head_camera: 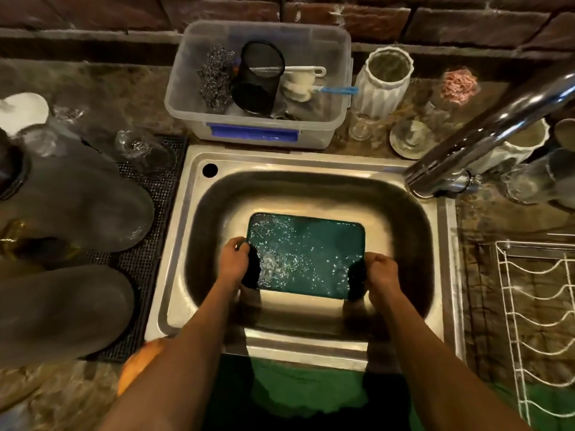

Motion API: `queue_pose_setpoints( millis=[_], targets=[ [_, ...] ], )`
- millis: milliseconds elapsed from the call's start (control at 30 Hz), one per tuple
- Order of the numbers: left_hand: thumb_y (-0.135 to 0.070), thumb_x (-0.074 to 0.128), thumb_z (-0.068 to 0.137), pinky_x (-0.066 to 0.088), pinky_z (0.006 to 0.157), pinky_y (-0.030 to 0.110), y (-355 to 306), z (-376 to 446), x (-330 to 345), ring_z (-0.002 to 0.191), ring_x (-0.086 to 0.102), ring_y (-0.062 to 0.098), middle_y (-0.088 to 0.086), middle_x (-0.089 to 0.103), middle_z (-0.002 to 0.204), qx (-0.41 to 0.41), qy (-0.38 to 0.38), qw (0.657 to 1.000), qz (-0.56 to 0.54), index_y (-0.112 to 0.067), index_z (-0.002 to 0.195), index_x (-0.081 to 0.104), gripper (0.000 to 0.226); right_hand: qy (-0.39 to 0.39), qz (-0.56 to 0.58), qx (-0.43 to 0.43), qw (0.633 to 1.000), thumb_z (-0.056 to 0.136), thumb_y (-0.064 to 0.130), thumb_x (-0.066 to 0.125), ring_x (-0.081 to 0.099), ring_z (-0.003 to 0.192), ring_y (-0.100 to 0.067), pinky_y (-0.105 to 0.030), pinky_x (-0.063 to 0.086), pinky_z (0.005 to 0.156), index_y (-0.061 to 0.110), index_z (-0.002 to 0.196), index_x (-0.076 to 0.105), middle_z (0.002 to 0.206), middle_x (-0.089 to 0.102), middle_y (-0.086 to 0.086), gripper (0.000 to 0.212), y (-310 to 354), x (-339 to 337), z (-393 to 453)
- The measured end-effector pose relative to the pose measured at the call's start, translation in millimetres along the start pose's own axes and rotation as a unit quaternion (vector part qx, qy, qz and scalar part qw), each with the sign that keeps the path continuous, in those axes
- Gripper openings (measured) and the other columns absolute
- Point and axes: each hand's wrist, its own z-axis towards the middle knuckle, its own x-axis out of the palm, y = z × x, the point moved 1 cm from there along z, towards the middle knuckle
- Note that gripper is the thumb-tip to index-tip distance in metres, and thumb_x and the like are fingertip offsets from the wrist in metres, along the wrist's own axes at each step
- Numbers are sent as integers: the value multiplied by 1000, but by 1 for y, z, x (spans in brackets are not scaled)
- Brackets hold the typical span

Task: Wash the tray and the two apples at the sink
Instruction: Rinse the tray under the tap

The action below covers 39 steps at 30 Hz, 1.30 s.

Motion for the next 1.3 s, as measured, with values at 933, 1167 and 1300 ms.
queue_pose_setpoints(
  millis=[933,1167,1300],
  targets=[
    [-6,47,103,52,94,41,-28,-40,-21,102,65,24,14,70,112,44,48,954,-293,-9,114,71,26,49,218,-85,971,100,1,47,68,98,-25,-36,59,75,6,119,67,110,71,-9,28,37,-22,-34],
    [-8,48,101,55,75,26,-40,-75,-45,92,68,16,5,75,105,106,58,929,-349,-17,114,70,28,129,252,-166,944,100,-1,47,73,71,-8,-20,57,58,8,121,64,99,72,-9,29,50,-45,-71],
    [1,47,100,55,79,23,-40,-94,-58,96,69,16,5,74,104,150,65,910,-382,-13,115,66,29,172,296,-167,925,99,-4,44,70,90,-12,-16,56,68,7,125,61,109,70,-11,32,54,-59,-91]
  ],
)
